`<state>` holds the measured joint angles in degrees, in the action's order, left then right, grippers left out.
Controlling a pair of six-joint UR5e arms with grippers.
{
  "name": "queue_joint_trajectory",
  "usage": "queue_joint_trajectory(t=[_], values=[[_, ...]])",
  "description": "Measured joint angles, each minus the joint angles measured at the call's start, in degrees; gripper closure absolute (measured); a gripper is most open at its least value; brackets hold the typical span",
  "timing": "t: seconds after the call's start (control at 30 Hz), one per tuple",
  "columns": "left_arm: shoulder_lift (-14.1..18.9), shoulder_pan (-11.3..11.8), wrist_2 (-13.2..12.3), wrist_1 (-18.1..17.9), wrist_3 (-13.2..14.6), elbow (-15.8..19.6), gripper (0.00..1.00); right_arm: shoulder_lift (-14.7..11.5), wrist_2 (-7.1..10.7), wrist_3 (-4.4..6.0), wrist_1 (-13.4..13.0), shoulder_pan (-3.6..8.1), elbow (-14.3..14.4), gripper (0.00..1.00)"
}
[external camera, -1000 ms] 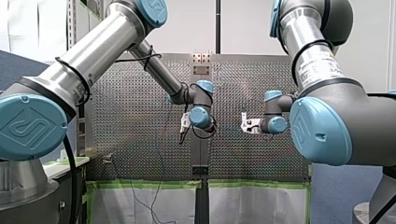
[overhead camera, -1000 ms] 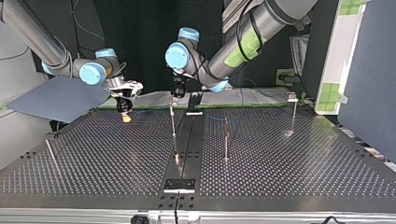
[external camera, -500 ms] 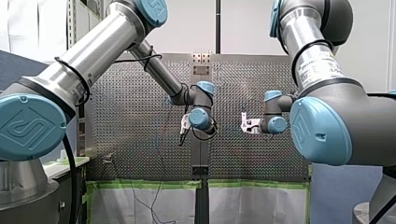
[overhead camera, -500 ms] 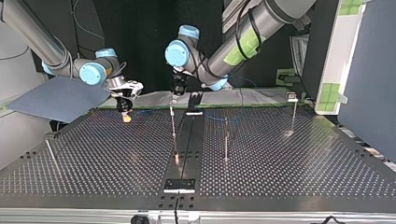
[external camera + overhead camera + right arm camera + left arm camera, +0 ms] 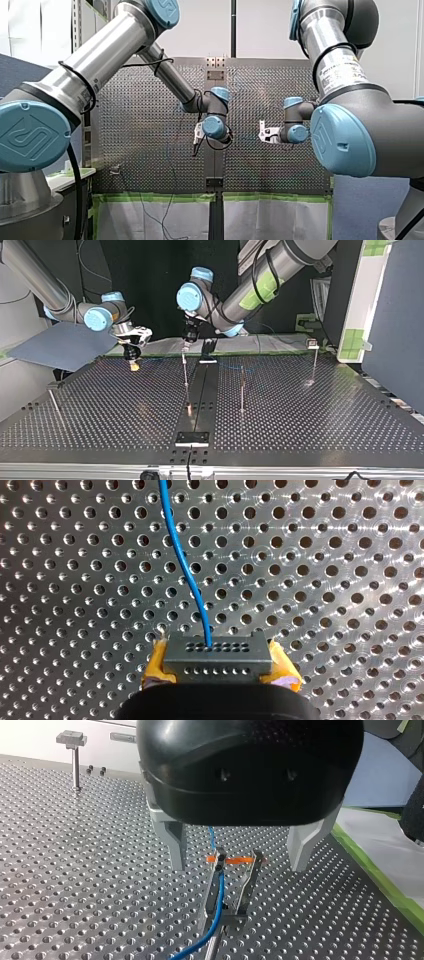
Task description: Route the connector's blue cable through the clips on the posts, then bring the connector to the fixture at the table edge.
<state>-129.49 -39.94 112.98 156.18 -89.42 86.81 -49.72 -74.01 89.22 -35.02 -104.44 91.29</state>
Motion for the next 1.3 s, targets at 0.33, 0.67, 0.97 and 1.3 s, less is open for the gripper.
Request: queue_joint_trajectory(t=[0.33, 0.67, 0.97, 1.3], values=[[0.00, -0.06, 0.01, 0.24, -0.04, 0.02, 0.00, 0.00, 0.00, 0.00, 0.45, -0.25, 0.00, 1.00], [0.15, -1.04, 0.65, 0.46, 0.25, 1.22, 0.00, 0.00, 0.00, 0.00, 0.55, -0.34, 0.00, 1.00], [2.58, -1.92, 3.01, -1.98, -0.39, 4.82, 0.00, 0.00, 0.00, 0.00, 0.39, -0.28, 0.00, 1.00], [7.25, -2.02, 7.35, -6.61, -3.23, 9.52, 0.00, 0.00, 0.00, 0.00, 0.47, -0.34, 0.00, 1.00]])
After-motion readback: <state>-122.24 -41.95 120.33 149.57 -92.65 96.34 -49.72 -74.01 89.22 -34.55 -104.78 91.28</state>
